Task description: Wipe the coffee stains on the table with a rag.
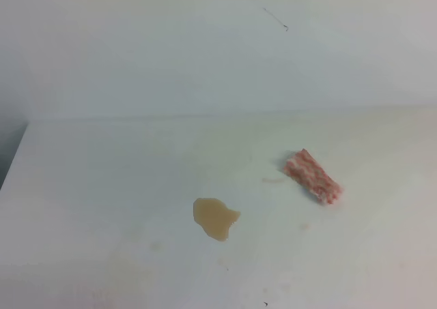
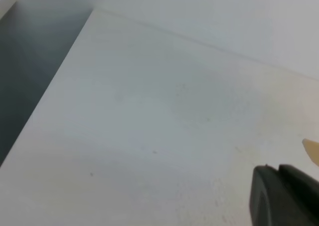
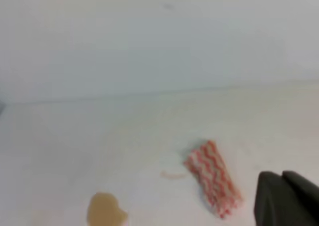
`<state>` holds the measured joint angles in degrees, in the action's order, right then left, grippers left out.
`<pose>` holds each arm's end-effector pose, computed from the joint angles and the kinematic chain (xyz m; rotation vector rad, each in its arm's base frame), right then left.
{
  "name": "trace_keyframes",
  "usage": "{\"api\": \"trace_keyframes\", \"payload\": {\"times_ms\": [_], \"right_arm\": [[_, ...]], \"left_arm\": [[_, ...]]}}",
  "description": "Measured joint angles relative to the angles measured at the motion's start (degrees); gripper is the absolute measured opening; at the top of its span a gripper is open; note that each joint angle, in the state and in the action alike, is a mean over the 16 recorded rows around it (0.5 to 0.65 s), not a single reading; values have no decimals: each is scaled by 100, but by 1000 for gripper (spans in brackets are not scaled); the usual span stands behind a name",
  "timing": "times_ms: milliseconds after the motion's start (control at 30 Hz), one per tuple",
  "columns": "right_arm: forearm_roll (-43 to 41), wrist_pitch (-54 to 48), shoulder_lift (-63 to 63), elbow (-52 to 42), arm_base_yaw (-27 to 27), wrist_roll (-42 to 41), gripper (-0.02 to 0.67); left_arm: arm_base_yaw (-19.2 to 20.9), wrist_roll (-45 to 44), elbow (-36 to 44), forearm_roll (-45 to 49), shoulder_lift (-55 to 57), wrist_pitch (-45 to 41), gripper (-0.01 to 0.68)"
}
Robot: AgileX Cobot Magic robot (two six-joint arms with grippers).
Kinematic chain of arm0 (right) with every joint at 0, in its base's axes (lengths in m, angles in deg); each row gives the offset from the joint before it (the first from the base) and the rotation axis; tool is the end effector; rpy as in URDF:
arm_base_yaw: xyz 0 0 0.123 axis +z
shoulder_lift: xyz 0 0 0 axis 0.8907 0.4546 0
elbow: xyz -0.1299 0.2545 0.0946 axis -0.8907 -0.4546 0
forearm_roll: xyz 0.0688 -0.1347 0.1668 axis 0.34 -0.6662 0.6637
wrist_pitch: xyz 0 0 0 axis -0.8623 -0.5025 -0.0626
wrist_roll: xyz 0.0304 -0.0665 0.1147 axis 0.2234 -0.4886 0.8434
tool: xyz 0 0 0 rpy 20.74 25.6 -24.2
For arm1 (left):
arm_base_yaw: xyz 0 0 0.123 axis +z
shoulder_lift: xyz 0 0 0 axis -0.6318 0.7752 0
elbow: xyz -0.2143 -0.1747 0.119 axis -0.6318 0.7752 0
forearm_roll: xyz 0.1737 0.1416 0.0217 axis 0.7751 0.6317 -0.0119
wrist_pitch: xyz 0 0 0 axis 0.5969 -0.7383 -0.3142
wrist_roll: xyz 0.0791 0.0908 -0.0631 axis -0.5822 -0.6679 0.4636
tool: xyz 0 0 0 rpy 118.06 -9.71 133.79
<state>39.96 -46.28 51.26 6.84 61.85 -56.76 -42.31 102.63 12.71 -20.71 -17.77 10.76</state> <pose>0.2355 0.0438 0.3638 0.0256 2.0181 0.5034 0.0538 -0.0047 0.1618 -0.3313 1.7879 -0.3571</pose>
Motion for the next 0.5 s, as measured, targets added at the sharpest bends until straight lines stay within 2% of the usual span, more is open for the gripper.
{"api": "trace_keyframes", "payload": {"times_ms": [333, 500], "right_arm": [[337, 83, 1804, 49, 583, -694, 331], [-48, 301, 2559, 297, 1005, -818, 385]], "left_arm": [[-1, 0, 0, 0, 0, 0, 1], [-1, 0, 0, 0, 0, 0, 1]]}}
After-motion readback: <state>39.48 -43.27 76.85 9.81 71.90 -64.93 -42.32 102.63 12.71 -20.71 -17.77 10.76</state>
